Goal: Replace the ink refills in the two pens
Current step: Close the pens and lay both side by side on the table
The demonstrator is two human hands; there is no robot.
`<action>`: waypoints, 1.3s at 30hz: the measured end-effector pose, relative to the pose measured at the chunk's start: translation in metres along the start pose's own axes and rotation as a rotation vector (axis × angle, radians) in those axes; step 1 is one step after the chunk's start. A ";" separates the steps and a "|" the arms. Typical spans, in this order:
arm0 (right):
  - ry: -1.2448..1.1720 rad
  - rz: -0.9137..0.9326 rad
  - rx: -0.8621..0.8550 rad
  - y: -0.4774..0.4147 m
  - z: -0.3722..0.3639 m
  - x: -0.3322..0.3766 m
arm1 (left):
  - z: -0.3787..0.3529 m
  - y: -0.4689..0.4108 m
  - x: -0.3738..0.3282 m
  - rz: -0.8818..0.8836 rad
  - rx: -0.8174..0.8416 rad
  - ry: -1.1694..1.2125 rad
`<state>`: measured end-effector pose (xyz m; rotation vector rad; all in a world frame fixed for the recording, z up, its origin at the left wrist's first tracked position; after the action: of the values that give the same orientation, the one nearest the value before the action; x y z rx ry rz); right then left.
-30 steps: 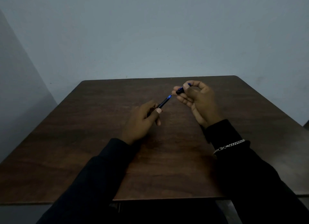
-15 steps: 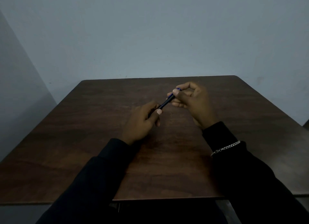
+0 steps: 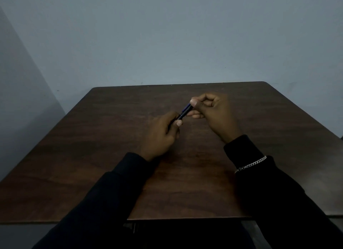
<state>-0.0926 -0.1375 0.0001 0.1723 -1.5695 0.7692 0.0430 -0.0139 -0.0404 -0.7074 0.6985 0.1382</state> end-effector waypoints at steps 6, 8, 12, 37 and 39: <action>0.124 -0.022 -0.035 -0.010 0.018 0.001 | -0.017 -0.007 0.001 0.307 0.096 0.162; 0.145 -0.037 -0.063 -0.012 0.033 0.003 | -0.018 -0.010 -0.001 0.378 0.107 0.192; 0.365 -0.155 -0.094 -0.009 0.077 0.001 | -0.015 -0.020 -0.016 0.439 0.105 0.195; 0.706 -0.405 -0.019 0.021 0.079 -0.033 | -0.109 -0.051 -0.042 0.638 0.227 -0.132; 0.724 -0.390 -0.015 0.021 0.078 -0.032 | -0.110 -0.051 -0.042 0.653 0.213 -0.107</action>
<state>-0.1629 -0.1762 -0.0341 0.1583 -0.8169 0.4348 -0.0316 -0.1180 -0.0456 -0.2450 0.8078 0.6840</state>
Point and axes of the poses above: each hand's wrist, its own y-axis away from the middle knuckle, its own z-axis out of the back of the hand, x = y × z, the point moved 2 cm from there along -y, towards the middle knuckle, and after that the axes turned 4 degrees about -x, right-handed, at the moved point
